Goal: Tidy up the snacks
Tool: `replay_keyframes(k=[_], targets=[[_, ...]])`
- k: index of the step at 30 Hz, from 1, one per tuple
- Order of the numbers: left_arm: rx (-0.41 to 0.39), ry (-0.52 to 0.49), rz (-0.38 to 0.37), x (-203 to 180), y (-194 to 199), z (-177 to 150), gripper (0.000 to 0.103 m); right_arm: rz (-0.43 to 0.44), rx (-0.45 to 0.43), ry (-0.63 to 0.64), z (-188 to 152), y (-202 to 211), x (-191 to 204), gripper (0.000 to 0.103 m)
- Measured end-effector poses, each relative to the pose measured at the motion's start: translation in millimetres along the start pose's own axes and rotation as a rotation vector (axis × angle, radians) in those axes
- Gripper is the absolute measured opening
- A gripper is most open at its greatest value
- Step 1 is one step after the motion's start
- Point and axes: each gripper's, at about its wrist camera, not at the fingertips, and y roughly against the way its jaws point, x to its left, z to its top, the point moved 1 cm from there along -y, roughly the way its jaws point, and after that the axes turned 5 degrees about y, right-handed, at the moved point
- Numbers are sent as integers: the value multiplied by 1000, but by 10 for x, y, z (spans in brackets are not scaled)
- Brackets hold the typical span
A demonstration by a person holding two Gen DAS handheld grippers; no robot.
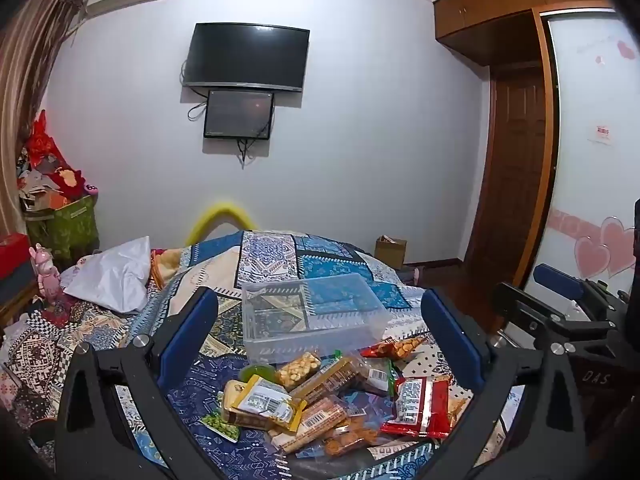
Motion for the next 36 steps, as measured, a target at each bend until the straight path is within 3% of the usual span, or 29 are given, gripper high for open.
replay_keyframes(k=[1,36], targets=[[33,6,6,4,-27,4,103,-2,0,2,-3,-2,1,103],[15,-7,-1,4,-34,-29,103,-2,-3,-4,9,-2,-11,103]])
